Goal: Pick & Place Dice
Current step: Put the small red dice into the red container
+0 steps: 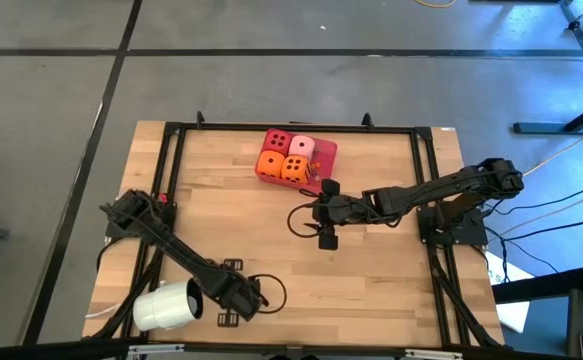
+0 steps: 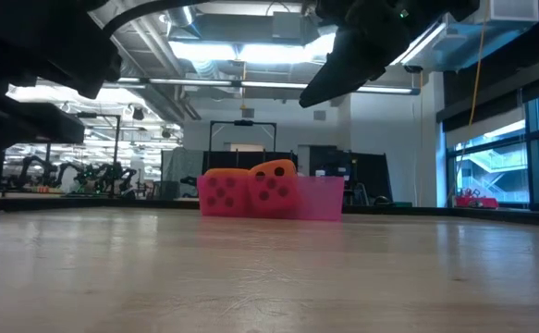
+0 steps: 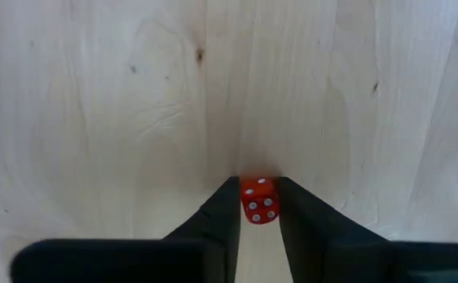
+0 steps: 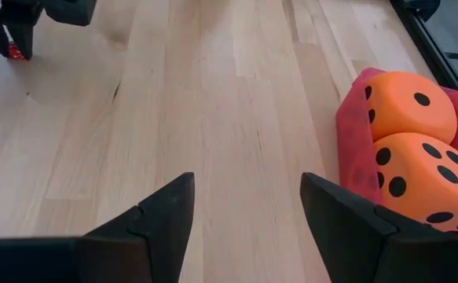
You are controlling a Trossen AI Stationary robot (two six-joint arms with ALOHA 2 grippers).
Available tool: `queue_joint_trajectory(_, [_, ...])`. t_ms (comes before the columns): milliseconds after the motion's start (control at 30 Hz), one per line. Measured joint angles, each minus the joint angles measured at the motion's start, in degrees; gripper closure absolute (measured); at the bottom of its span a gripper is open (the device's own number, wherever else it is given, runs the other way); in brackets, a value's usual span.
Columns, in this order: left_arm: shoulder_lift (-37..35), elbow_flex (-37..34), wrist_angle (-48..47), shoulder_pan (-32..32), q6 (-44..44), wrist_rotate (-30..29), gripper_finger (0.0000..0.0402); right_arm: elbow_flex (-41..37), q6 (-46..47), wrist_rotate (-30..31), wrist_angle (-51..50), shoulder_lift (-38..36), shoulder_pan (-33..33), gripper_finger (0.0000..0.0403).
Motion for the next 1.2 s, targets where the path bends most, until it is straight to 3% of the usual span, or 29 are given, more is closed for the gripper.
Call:
queue_joint_trajectory(167, [0.03,-0.02,-0.08,0.96,3.35,0.11,0.0361,0.00,-2.01,0.02,-2.46,-0.01,0.00,0.0169])
queue_joint_trajectory(300, [-0.06,0.57,-0.51,3.88,8.58,-3.29,0.0369,-0.05,-1.10,1.19,-9.08,-1.14,0.00,0.0169])
queue_joint_trajectory(567, [-2.47,7.64,-0.69,14.10,32.45,-21.45,0.0370,-0.04,7.99,1.70,-21.37,-3.38,1.75,0.0169])
queue_joint_trajectory(700, [-2.51,12.10,2.37,21.45,41.45,-29.07,0.0365,-0.04,16.28,6.47,-32.68,-3.85,2.75,0.0169])
queue_joint_trajectory(900, [-2.59,12.61,11.61,35.10,51.83,-20.93,0.0359,-1.04,23.79,11.52,-40.25,-3.83,4.63,0.0169])
queue_joint_trajectory(1200, [-2.07,12.76,24.13,49.84,56.59,-9.31,0.0360,-1.44,31.52,14.23,-48.09,-3.98,6.05,0.0170])
